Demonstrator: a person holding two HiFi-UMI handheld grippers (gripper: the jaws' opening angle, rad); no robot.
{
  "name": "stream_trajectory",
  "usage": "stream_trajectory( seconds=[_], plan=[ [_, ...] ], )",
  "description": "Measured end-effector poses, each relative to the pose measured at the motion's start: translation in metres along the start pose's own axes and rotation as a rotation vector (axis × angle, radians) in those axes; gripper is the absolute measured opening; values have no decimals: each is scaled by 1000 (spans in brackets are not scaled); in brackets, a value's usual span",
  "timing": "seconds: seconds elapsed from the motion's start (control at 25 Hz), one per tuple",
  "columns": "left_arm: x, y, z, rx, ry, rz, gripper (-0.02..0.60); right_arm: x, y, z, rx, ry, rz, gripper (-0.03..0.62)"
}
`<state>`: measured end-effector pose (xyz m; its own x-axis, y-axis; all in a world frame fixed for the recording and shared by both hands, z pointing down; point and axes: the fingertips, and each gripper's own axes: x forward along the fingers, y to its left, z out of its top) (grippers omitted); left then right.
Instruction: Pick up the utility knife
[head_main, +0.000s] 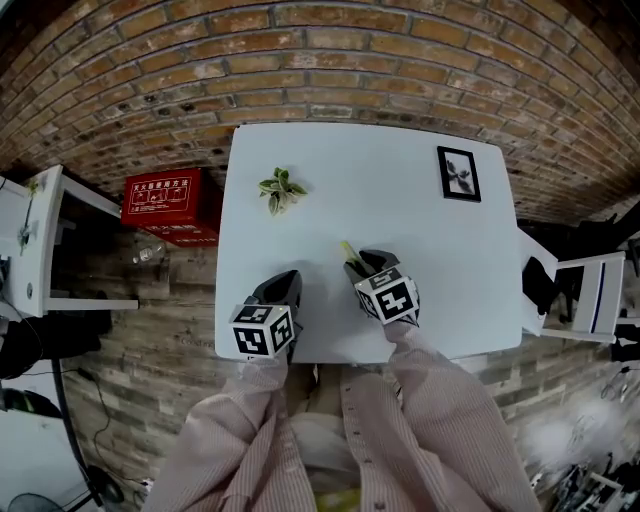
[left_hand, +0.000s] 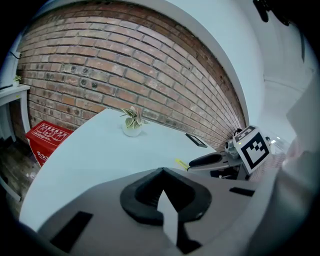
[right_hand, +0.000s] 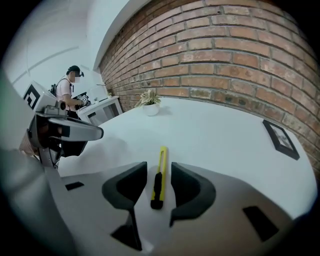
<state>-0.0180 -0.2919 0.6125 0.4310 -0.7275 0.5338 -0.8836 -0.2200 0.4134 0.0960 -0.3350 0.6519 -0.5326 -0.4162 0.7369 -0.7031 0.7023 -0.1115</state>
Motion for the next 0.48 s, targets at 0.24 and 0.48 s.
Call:
stream_trajectory(
  seconds=[0.24,0.48],
  plan=[
    [2,-3,-3,12,14,-21,-8,0,1,-4,-33,26,-22,133],
    [4,-6,-4,21,22,-41,-9,1,1,-3,-42,31,-36,109]
  ],
)
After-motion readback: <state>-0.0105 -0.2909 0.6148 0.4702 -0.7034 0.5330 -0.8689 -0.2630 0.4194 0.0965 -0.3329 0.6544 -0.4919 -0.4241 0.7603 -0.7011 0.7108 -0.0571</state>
